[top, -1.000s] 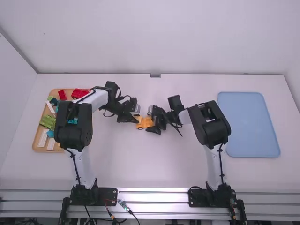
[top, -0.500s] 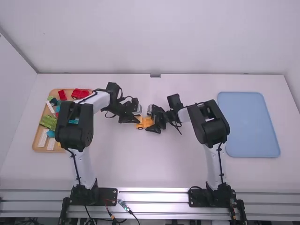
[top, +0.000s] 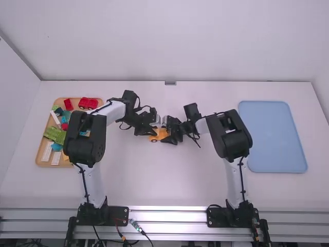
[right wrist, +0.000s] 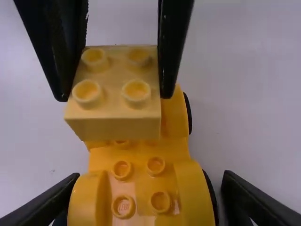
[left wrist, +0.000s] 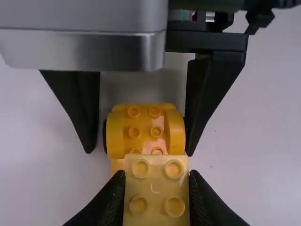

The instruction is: Assemble lego blocks to make yellow taxi

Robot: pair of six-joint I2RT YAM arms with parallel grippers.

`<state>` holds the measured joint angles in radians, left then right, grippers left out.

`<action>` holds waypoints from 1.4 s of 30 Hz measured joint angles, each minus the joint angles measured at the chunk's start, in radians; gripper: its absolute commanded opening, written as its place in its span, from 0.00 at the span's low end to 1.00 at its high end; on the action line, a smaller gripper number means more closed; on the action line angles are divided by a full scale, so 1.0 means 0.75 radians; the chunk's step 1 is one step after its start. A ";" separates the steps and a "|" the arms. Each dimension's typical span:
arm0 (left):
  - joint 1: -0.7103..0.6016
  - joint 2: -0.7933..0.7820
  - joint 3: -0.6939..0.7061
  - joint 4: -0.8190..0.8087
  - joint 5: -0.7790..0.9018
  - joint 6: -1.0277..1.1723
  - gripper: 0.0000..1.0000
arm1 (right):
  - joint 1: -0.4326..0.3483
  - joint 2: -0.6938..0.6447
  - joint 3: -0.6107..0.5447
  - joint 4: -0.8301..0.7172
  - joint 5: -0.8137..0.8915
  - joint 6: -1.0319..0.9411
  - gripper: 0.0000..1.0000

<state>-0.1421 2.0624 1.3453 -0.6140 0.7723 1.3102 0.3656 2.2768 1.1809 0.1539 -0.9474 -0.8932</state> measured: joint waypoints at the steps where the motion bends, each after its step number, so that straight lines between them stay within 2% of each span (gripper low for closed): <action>1: 0.000 0.000 -0.001 0.003 -0.001 -0.004 0.06 | -0.005 0.000 0.000 0.000 0.000 0.000 0.84; 8: 0.000 0.000 0.000 0.004 0.001 -0.012 0.04 | -0.013 -0.001 0.000 -0.001 0.001 -0.010 0.93; 17: 0.000 0.000 -0.001 0.024 0.002 -0.043 0.04 | -0.012 -0.018 0.010 -0.142 -0.015 -0.129 0.93; 20: 0.000 0.000 0.000 0.024 0.002 -0.043 0.04 | -0.011 -0.022 0.009 -0.144 0.002 -0.149 0.93; 25: -0.002 0.000 0.000 0.007 -0.005 -0.049 0.02 | -0.011 -0.047 -0.011 -0.140 0.037 -0.166 1.00; 28: -0.002 -0.003 -0.019 0.029 -0.013 -0.053 0.02 | -0.012 -0.047 -0.011 -0.136 0.047 -0.163 0.99; 32: -0.008 -0.044 -0.134 0.204 -0.027 -0.103 0.02 | -0.013 -0.047 -0.012 -0.118 0.046 -0.144 0.99; 34: -0.016 -0.088 -0.214 0.336 -0.045 -0.152 0.07 | -0.014 -0.047 -0.012 -0.117 0.047 -0.138 0.99; 37: -0.021 -0.137 -0.292 0.454 -0.065 -0.223 0.09 | -0.014 -0.047 -0.012 -0.114 0.046 -0.136 0.99; 40: -0.021 -0.161 -0.322 0.468 -0.076 -0.269 0.02 | -0.008 -0.047 -0.012 -0.111 0.046 -0.137 0.99; 42: -0.021 -0.162 -0.321 0.416 -0.082 -0.272 0.02 | 0.000 -0.047 -0.012 -0.105 0.046 -0.138 1.00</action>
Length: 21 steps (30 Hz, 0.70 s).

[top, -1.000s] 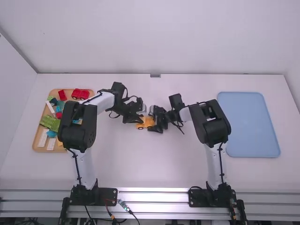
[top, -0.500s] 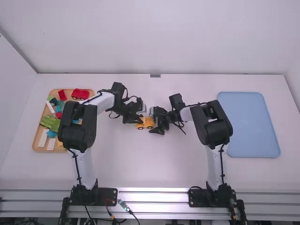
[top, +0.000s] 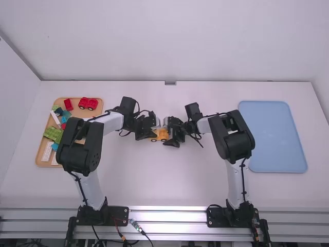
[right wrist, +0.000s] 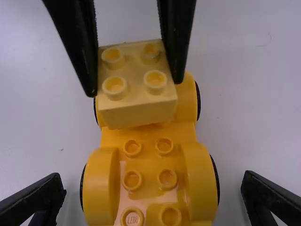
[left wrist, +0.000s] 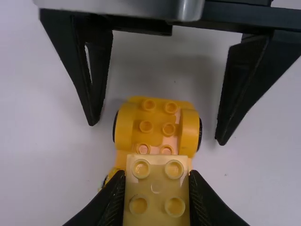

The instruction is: Assemble lego blocks to make yellow taxi

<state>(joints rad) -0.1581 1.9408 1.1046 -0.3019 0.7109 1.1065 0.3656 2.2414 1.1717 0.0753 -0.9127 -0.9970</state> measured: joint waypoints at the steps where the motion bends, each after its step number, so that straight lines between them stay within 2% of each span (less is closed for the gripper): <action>1: 0.000 0.000 0.004 -0.036 0.001 0.009 0.02 | 0.004 0.000 0.000 0.000 0.001 0.000 1.00; 6: -0.001 0.000 0.034 -0.136 -0.009 0.071 0.02 | 0.011 0.000 0.000 0.004 0.000 -0.001 0.91; 9: -0.001 0.000 0.046 -0.132 -0.013 0.108 0.02 | 0.011 0.000 0.000 0.005 0.001 0.000 0.92; 13: 0.000 0.000 0.046 -0.100 -0.028 0.116 0.02 | 0.011 0.000 0.000 0.030 0.000 0.011 0.99; 21: 0.006 0.000 0.046 -0.096 -0.043 0.121 0.02 | 0.011 0.000 0.000 0.075 -0.016 0.064 1.00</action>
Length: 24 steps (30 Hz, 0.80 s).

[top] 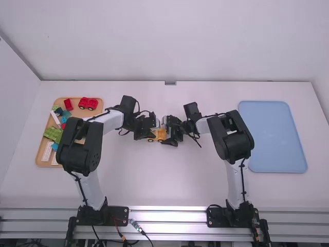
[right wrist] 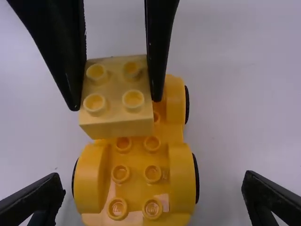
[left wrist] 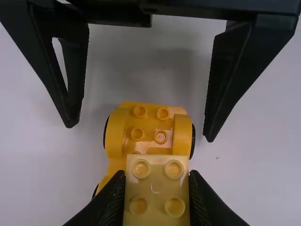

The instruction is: Assemble lego blocks to make yellow taxi

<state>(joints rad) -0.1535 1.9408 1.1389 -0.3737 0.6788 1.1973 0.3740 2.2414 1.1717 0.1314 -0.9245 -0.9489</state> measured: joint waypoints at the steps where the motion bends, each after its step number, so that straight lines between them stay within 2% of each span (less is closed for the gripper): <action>1: 0.001 0.000 0.000 0.000 0.001 -0.001 0.02 | 0.000 0.000 0.000 0.000 -0.002 0.001 1.00; 11: 0.071 0.000 0.001 -0.036 0.072 0.080 0.02 | 0.040 0.000 0.000 -0.002 -0.006 0.005 0.88; 15: 0.071 0.000 0.001 -0.036 0.072 0.082 0.02 | 0.064 0.000 0.000 -0.002 0.022 0.008 0.80; 18: 0.069 0.000 0.000 -0.024 0.072 0.084 0.02 | 0.076 0.000 0.000 0.004 0.034 0.024 0.67; 24: 0.069 0.000 0.001 -0.016 0.072 0.109 0.02 | 0.073 0.000 0.000 0.022 0.046 0.065 0.63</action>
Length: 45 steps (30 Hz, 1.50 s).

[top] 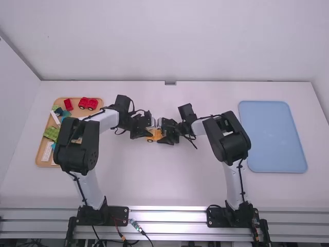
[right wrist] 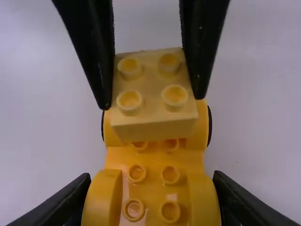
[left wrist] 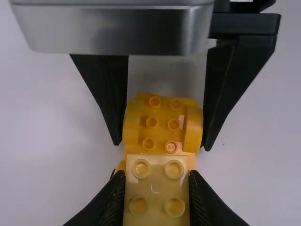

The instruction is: Assemble lego blocks to make yellow taxi

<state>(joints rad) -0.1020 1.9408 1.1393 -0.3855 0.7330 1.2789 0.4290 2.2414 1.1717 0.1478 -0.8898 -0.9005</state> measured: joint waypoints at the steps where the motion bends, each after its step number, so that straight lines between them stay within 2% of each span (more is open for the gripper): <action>1: 0.000 0.000 0.000 -0.010 0.001 0.014 0.02 | 0.000 0.000 0.000 0.001 0.000 0.004 0.63; 9: 0.000 0.000 -0.001 -0.023 0.009 0.082 0.02 | 0.000 -0.005 0.000 0.002 0.020 0.006 0.62; 16: 0.000 0.000 -0.017 0.069 0.023 0.087 0.02 | 0.000 -0.007 0.001 -0.015 0.017 -0.014 0.60; 37: 0.001 -0.001 -0.063 0.050 0.055 0.087 0.02 | 0.000 -0.014 0.001 -0.058 0.012 -0.058 0.59; 45: 0.000 -0.009 -0.127 0.225 0.054 -0.001 0.02 | 0.000 -0.014 0.001 -0.078 -0.002 -0.080 0.56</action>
<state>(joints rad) -0.1020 1.9339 1.0439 -0.2165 0.7738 1.2781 0.4290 2.2307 1.1721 0.0895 -0.8909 -0.9604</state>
